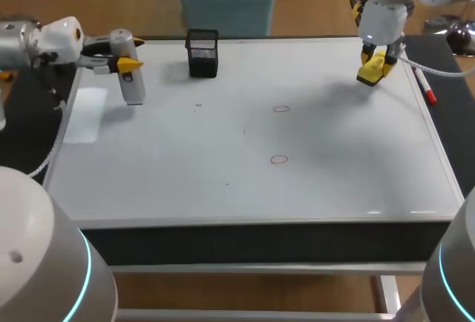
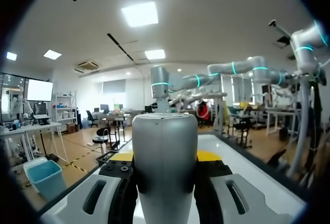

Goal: Pick up the inspection probe, press it on each red-marked spot on the whiteboard one by one, put down the probe, pick up the eraser, and wipe off all the red marks.

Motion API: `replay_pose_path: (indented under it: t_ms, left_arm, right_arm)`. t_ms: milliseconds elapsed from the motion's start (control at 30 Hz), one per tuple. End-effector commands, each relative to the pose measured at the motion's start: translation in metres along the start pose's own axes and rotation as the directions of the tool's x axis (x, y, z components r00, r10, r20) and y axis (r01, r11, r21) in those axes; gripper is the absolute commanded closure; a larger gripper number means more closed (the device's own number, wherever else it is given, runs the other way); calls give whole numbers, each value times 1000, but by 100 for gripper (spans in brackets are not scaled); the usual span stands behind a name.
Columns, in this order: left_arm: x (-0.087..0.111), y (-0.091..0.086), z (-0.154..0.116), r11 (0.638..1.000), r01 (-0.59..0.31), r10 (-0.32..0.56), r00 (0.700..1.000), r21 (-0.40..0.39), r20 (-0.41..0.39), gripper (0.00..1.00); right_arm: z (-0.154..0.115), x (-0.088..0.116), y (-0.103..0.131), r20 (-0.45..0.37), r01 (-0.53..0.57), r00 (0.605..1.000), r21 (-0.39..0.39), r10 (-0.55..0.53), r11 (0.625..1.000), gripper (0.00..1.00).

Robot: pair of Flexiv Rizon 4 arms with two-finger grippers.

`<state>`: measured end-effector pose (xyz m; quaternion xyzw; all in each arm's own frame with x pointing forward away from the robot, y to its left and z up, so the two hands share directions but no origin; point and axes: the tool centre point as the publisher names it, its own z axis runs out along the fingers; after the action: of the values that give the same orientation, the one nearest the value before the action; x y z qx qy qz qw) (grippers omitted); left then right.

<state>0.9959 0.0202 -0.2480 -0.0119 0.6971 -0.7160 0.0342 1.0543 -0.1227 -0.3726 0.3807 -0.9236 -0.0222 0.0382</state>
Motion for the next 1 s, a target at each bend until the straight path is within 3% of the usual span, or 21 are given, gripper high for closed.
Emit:
replay_pose_path:
  t_ms: [33, 100, 267, 467, 733, 1000]
  left_arm:
    - [5, -3, 2, 1000, -3, 3, 981, -5, 193, 100]
    - [5, -3, 2, 1000, -3, 3, 981, -5, 193, 100]
    - [5, -3, 2, 1000, -3, 3, 981, -5, 193, 100]
    - [5, -3, 2, 1000, -3, 3, 981, -5, 193, 100]
    - [5, -3, 2, 1000, -3, 3, 981, -5, 193, 100]
    - [5, -3, 2, 1000, -3, 3, 981, -5, 193, 100]
  right_arm:
    - [-1, 0, -1, -4, 2, 1000, 1, -2, 1000, 100]
    - [-1, 0, -1, -4, 2, 1000, 1, -2, 1000, 100]
    - [-2, -18, 36, 19, 96, 995, -8, -96, 995, 100]
    - [-12, -45, 93, 37, 205, 978, 14, -206, 979, 100]
    - [-14, -80, 166, 68, 356, 933, -17, -354, 934, 100]
    - [1, -104, 215, 12, 447, 895, -27, -447, 894, 100]
